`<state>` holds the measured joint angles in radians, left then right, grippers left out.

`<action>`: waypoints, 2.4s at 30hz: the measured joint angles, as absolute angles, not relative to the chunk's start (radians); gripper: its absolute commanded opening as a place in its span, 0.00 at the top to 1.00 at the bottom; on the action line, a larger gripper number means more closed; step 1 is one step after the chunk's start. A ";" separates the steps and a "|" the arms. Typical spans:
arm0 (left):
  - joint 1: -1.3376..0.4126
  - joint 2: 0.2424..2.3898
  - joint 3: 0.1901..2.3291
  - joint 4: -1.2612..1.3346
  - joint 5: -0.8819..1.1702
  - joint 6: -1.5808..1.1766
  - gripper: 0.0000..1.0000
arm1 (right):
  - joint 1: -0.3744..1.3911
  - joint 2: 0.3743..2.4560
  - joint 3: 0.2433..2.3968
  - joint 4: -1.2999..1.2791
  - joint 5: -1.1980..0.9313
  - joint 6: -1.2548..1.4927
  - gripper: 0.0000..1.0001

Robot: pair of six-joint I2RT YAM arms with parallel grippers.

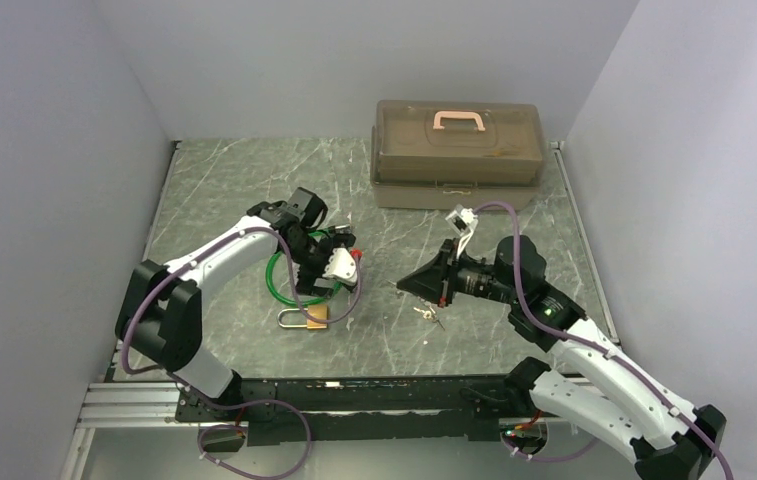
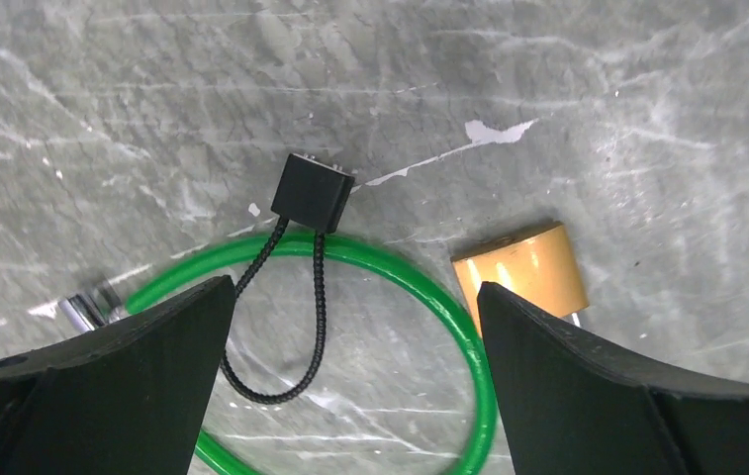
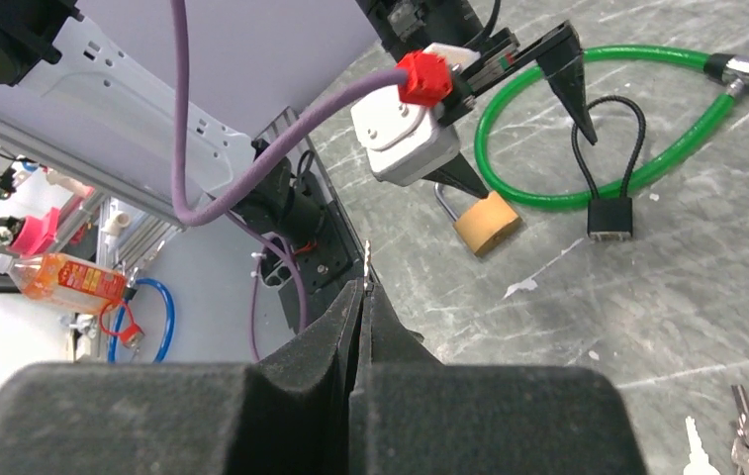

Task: Unlock with the key
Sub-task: Pick up the lock from the center of the board.

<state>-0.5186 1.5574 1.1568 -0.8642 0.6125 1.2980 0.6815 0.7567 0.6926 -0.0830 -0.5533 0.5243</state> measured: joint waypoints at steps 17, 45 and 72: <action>-0.583 1.858 1.271 -0.822 0.572 1.633 0.18 | 0.640 0.669 0.759 -0.238 -0.477 0.501 1.00; -0.643 2.008 1.432 -0.957 0.471 1.588 0.59 | 0.485 0.710 0.770 -0.238 -0.622 0.496 1.00; -0.672 1.179 1.515 -0.981 0.658 1.377 1.00 | 0.467 0.729 0.797 -0.210 -0.707 0.454 1.00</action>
